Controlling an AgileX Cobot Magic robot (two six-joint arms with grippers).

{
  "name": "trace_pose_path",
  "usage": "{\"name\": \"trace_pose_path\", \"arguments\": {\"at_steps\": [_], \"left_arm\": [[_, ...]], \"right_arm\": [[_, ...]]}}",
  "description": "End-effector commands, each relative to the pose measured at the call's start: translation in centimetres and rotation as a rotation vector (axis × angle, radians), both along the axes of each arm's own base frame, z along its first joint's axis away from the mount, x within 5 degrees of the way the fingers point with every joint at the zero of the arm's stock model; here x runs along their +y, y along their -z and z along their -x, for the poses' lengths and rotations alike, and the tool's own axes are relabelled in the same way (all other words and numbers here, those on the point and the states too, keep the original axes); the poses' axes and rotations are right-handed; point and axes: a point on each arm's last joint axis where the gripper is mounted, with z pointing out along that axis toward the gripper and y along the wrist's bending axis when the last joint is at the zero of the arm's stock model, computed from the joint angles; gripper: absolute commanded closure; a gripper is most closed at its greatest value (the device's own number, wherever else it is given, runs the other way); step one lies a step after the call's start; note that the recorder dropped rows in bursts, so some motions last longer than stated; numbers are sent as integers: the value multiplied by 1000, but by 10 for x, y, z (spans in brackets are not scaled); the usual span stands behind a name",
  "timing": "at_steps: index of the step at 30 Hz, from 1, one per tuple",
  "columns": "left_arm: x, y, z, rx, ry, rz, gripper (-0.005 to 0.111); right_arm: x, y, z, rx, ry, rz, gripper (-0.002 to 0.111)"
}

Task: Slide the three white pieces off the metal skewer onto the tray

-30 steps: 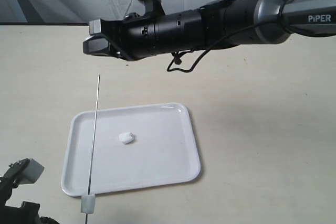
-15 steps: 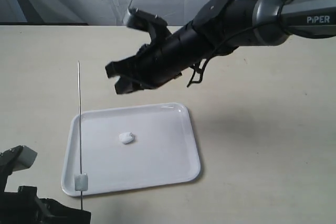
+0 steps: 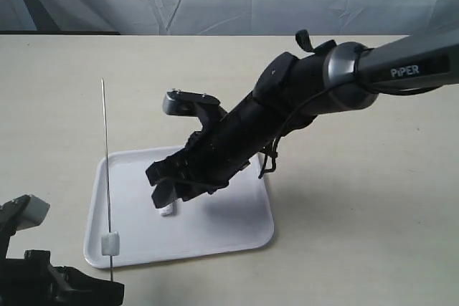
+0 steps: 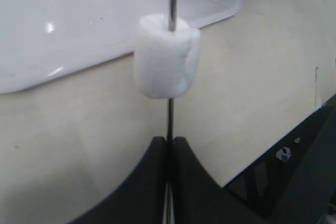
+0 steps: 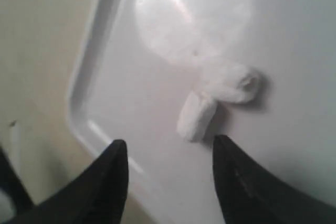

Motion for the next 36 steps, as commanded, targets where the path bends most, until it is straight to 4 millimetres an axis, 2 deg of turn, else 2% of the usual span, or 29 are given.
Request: {"name": "trace_pose_path", "arguments": {"at_steps": [1, 2, 6, 12, 20, 36], "left_arm": [[0, -1, -1, -6, -1, -3, 107], [0, -1, -1, -6, -1, -3, 107], [-2, -3, -3, 0, -30, 27, 107], [-6, -10, -8, -13, -41, 99, 107], [-7, -12, -8, -17, -35, 113, 107], [-8, -13, -9, -27, -23, 117, 107]], "right_arm": [[6, -42, 23, 60, -214, -242, 61], [7, -50, 28, 79, -246, -296, 61], [9, -57, 31, 117, -254, -354, 61], [11, -50, 40, 122, -249, -344, 61], [8, -38, 38, 84, -192, -300, 61], [17, -40, 42, 94, -166, -355, 61]]}}
